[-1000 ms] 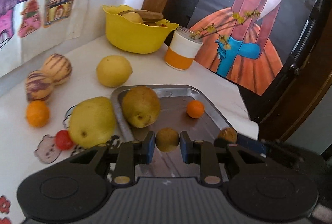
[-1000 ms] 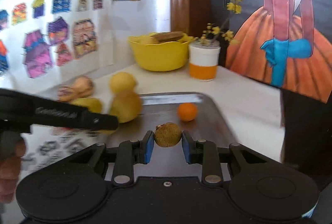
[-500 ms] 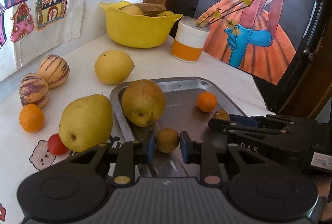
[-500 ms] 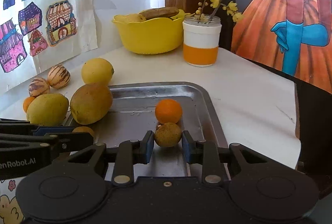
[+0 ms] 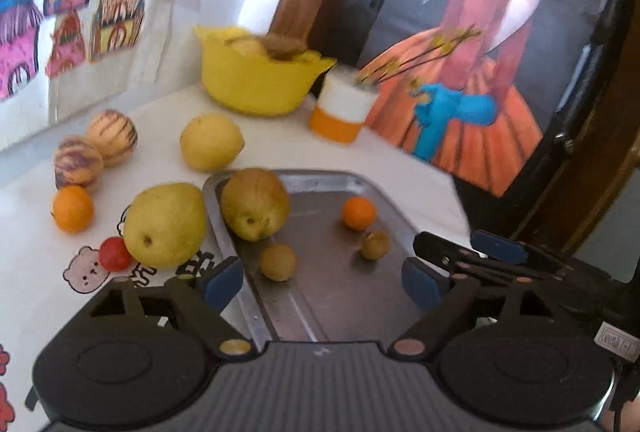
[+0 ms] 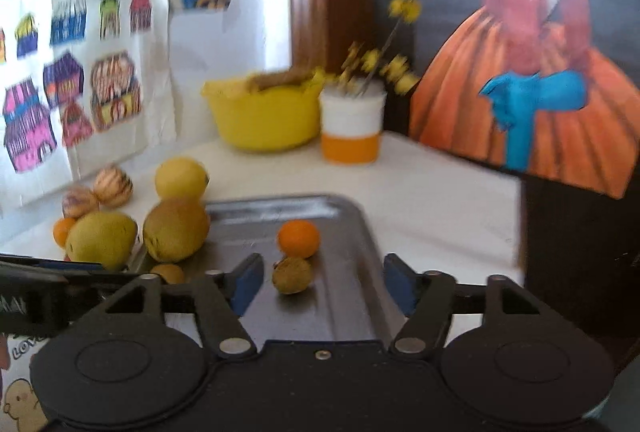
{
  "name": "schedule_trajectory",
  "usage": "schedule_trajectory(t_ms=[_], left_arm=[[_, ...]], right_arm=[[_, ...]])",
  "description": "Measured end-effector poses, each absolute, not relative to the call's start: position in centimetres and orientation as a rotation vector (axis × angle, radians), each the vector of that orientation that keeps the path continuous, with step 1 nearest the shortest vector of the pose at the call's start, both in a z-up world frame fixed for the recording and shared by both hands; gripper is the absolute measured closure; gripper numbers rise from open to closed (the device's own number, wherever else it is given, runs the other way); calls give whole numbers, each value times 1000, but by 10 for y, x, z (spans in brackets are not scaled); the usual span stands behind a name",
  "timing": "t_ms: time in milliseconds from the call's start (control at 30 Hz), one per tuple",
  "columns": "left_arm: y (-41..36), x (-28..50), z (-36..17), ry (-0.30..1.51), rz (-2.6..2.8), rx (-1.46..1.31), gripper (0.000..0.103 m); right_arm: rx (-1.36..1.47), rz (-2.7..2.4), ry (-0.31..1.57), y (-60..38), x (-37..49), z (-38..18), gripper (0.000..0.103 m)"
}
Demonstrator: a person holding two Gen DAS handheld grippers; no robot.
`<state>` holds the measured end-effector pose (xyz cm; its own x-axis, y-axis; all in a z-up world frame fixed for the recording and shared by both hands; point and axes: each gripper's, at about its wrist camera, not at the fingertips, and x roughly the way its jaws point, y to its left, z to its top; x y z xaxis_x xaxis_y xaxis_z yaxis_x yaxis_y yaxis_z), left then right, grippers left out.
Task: Organize fruits
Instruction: 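Withdraw both open tools from the tray toward the remaining fruits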
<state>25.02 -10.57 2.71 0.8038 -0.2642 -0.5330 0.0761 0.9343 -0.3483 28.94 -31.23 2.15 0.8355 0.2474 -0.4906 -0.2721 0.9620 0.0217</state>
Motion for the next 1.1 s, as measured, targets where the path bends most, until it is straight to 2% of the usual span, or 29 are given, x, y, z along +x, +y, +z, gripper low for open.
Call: schedule_trajectory(t_ms=[33, 100, 200, 600, 1100], left_arm=[[-105, 244, 31, 603, -186, -324, 12], [-100, 231, 38, 580, -178, -329, 1], [-92, 210, 47, 550, -140, -323, 0], [-50, 125, 62, 527, -77, -253, 0], [17, 71, 23, 648, -1, -226, 0]], right_arm=[[-50, 265, 499, -316, 282, 25, 24], [-52, 251, 477, -321, 266, 34, 22], [-40, 242, 446, -325, 239, 46, 1], [-23, 270, 447, -300, 135, 67, 1], [-18, 330, 597, -244, 73, 38, 1]])
